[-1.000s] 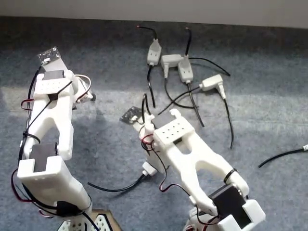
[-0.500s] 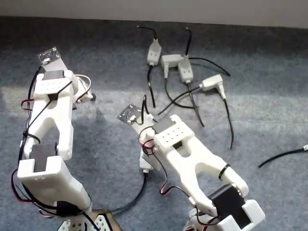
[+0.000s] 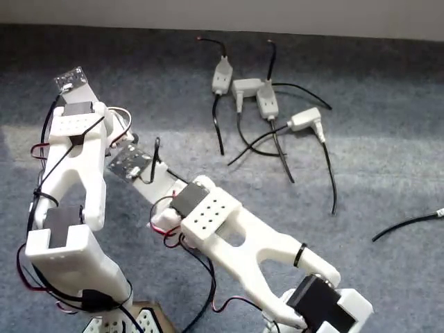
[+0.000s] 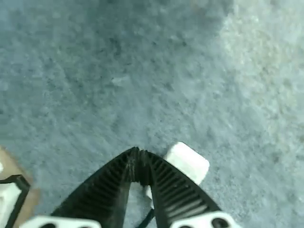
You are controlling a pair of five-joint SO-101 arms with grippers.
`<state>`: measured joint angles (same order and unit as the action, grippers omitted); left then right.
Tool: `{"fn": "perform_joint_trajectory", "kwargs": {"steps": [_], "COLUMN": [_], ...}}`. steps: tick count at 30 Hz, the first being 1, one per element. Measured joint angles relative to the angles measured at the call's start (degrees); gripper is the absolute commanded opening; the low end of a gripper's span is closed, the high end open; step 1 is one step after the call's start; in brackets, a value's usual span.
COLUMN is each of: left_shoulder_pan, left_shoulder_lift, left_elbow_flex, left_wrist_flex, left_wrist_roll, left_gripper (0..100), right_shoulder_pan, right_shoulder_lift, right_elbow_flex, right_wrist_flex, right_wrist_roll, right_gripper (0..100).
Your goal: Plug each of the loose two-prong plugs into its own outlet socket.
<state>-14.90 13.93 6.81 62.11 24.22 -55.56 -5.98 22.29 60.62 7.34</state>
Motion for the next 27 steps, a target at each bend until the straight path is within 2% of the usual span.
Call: {"fn": "perform_joint_trajectory", "kwargs": {"steps": [5,10,15,22,27], "left_shoulder_pan": [-0.9,-1.6,-2.6,-2.6,-2.6], "left_shoulder_lift": [0.0,0.0,0.0,0.0,0.0], "left_elbow_flex": [0.0,0.0,0.0,0.0,0.0], "left_wrist_flex": [-0.1,-0.1,-0.1,-0.1,-0.1], "left_wrist_roll": [0.2,4.2,4.7,4.7,4.7], "left_gripper": [25,25,25,25,25], "right_shoulder_pan": [-3.5,-3.1,1.3,8.0,13.8], "right_shoulder_lift": [0.0,2.4,7.3,8.9,5.5], "right_elbow_flex": [-2.5,0.5,5.8,6.2,6.5], "right_wrist_flex": [5.5,4.2,-0.4,-0.4,5.5], "right_wrist_roll": [-0.4,-0.4,-0.4,-0.5,5.5], "right_gripper": [0.6,0.6,0.6,0.6,0.6]}}
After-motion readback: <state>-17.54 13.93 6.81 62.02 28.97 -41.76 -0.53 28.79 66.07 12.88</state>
